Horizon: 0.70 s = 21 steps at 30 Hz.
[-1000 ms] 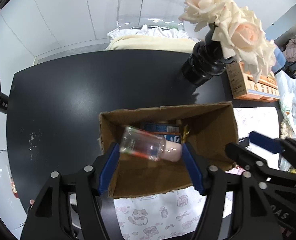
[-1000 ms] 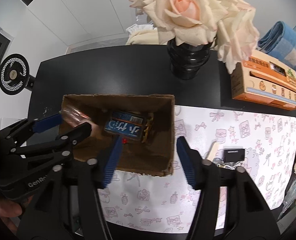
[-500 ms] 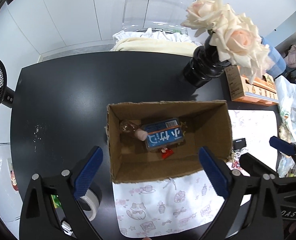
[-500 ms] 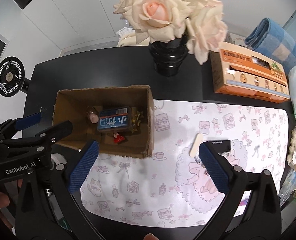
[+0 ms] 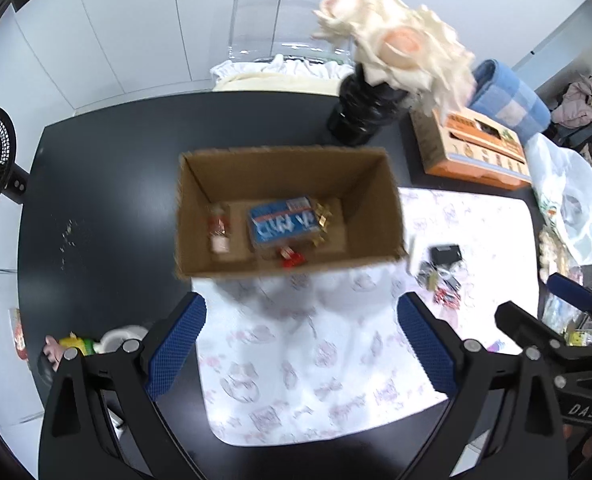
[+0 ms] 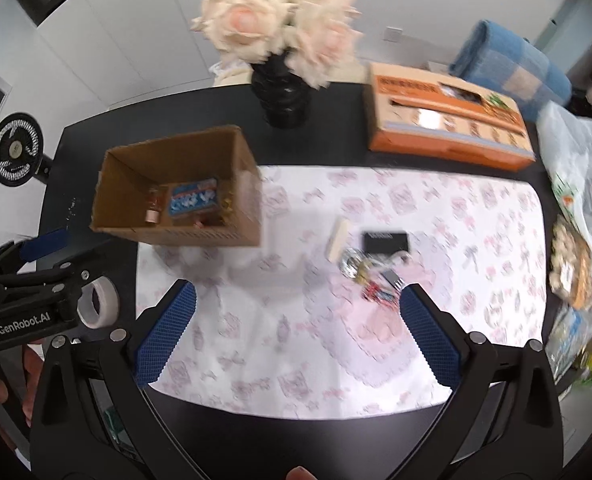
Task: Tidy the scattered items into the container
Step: 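Move both grippers back over the mat toward the red candy bar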
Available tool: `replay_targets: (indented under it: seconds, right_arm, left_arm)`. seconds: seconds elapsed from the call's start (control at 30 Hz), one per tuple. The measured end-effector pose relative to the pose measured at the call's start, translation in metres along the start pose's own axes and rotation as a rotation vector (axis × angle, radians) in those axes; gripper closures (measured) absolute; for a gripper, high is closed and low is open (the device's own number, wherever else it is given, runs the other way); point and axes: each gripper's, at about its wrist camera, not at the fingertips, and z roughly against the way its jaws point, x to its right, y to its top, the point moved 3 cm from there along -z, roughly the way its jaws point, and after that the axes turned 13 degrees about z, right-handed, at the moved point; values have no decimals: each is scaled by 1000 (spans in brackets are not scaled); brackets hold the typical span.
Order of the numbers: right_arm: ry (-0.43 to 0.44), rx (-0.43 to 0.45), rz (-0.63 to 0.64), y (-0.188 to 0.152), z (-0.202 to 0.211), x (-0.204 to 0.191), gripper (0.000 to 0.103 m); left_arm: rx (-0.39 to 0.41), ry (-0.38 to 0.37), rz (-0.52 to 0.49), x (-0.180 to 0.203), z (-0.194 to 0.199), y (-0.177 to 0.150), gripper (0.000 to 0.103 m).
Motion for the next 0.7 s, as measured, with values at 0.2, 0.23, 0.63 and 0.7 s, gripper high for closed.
replay_targets:
  seconds: [0.2,0.23,0.63,0.7]
  right_arm:
    - [-12,10,-26,-43,12,41,0]
    - [-8,16,-29,-50,13,50,0]
    - [34,34,35,-105,14,130,0]
    - [38,28,50,-109,7,135,0]
  left_arm:
    - [-6,-3,-2,34,-1,-44,7]
    - [-8,-2,1,40,-2,-50,7]
    - [9,31,114,109,-15,-112,7]
    - [-3,36,136,113,-23,-120,7]
